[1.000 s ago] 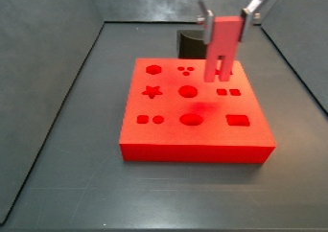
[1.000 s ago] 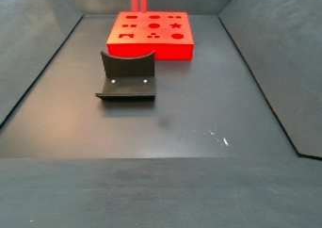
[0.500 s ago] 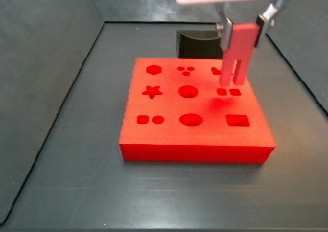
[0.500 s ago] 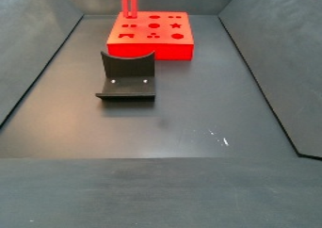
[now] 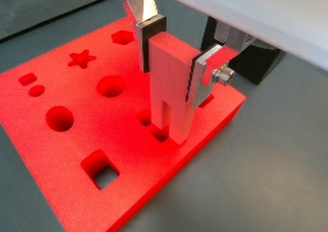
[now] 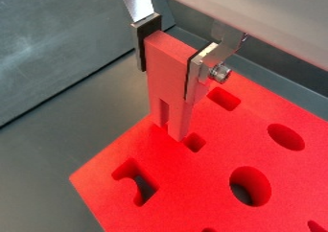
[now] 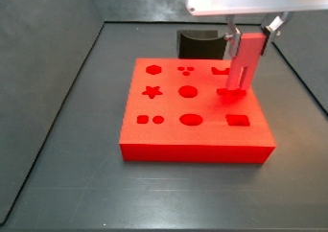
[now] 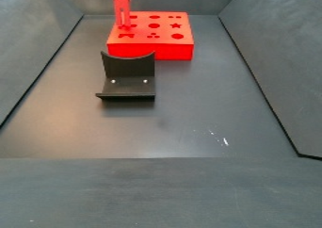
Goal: Insert the double-square object.
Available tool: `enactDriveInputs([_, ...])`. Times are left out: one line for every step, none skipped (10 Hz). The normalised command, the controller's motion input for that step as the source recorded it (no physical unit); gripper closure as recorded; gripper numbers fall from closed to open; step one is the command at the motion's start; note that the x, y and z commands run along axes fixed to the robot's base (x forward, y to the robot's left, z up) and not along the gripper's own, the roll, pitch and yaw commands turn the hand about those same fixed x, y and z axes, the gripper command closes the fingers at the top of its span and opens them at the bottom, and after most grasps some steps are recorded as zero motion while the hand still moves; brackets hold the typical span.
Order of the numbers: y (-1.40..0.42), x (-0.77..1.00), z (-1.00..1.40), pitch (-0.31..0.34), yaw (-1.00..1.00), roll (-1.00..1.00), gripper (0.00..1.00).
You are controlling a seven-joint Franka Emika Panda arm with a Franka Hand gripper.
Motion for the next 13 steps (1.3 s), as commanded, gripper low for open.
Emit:
enactDriveInputs([0.0,-0.13,0.0,0.0,0.0,-0.03,1.0])
enactDriveInputs([-0.08,-0.19,0.0,0.0,0.0,0.0,1.0])
enactDriveInputs([-0.08,-0.15,0.0,-0.014,0.0,0.0,1.0])
enactDriveInputs([-0.13,-0.08,0.0,-0.01,0.0,0.0,1.0])
enactDriveInputs([-0.13,-0.06,0.0,-0.01,0.0,0.0,1.0])
enactDriveInputs([-0.02,-0.16,-0.07,-0.014,0.0,0.0,1.0])
enactDriveInputs([0.0,-0.21,-0.12,-0.02,0.0,0.03,1.0])
enactDriveInputs([0.0,-0.14,-0.13,-0.007,0.0,0.03,1.0])
enactDriveInputs([0.01,-0.11,-0.14,0.0,0.0,0.05,1.0])
enactDriveInputs([0.0,0.0,-0.16,0.0,0.0,0.06,1.0])
enactDriveInputs([0.0,0.41,-0.21,0.026,0.13,0.06,1.0])
enactDriveInputs([0.1,0.31,-0.27,0.019,0.11,0.1,1.0])
enactDriveInputs([0.13,0.02,-0.26,0.02,0.02,0.12,1.0])
